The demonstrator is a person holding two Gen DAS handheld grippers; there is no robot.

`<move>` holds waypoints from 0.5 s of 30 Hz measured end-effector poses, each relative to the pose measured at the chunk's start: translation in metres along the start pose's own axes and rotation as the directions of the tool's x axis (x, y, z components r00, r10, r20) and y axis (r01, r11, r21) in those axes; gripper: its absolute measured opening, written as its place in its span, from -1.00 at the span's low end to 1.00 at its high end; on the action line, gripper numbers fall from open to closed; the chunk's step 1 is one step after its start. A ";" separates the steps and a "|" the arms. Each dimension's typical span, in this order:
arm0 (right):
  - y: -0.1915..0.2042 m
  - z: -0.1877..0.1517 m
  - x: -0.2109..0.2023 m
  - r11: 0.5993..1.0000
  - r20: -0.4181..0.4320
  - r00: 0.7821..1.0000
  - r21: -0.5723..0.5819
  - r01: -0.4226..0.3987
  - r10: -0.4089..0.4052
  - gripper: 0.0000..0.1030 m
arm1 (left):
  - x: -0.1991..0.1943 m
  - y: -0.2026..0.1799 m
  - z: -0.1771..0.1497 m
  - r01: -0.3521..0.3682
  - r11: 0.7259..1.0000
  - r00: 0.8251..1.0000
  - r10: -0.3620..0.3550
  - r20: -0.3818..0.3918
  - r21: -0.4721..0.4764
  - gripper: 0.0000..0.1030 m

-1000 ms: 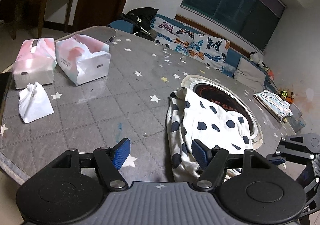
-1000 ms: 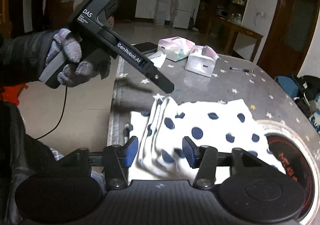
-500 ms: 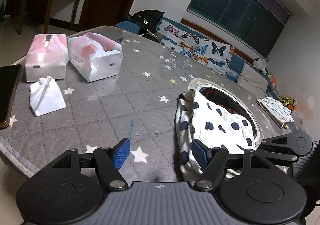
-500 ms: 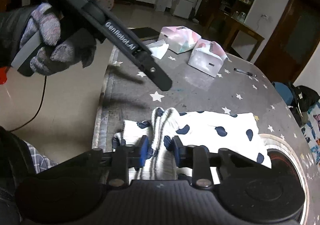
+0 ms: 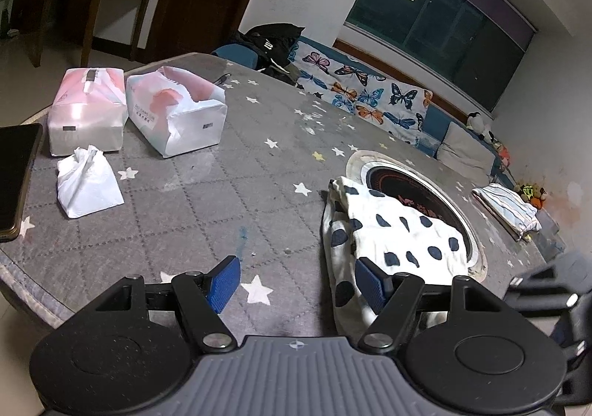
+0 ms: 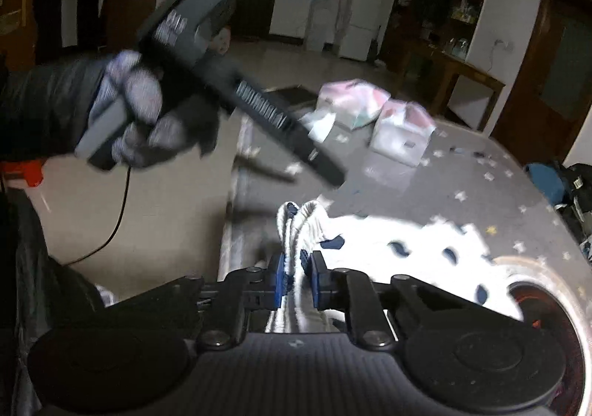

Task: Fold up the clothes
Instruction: 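Lower the waistband onto the hems and open the right gripper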

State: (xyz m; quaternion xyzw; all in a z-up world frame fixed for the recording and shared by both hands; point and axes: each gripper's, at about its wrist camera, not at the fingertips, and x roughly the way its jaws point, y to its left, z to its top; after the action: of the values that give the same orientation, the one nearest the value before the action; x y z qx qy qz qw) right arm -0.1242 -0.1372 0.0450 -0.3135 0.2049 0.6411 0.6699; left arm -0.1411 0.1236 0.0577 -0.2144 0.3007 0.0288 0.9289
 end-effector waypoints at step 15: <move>-0.032 -0.025 -0.037 0.955 0.074 0.997 0.290 -0.056 0.035 -0.52 | 0.010 -0.057 0.006 0.231 0.964 0.973 -0.231 -0.015 0.129 0.03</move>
State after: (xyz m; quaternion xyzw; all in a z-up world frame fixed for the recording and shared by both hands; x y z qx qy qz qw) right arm -0.0932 -0.1809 0.0573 -0.1844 0.2814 0.6294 0.7004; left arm -0.1195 0.0739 0.0783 -0.1871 0.2747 -0.0994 0.9379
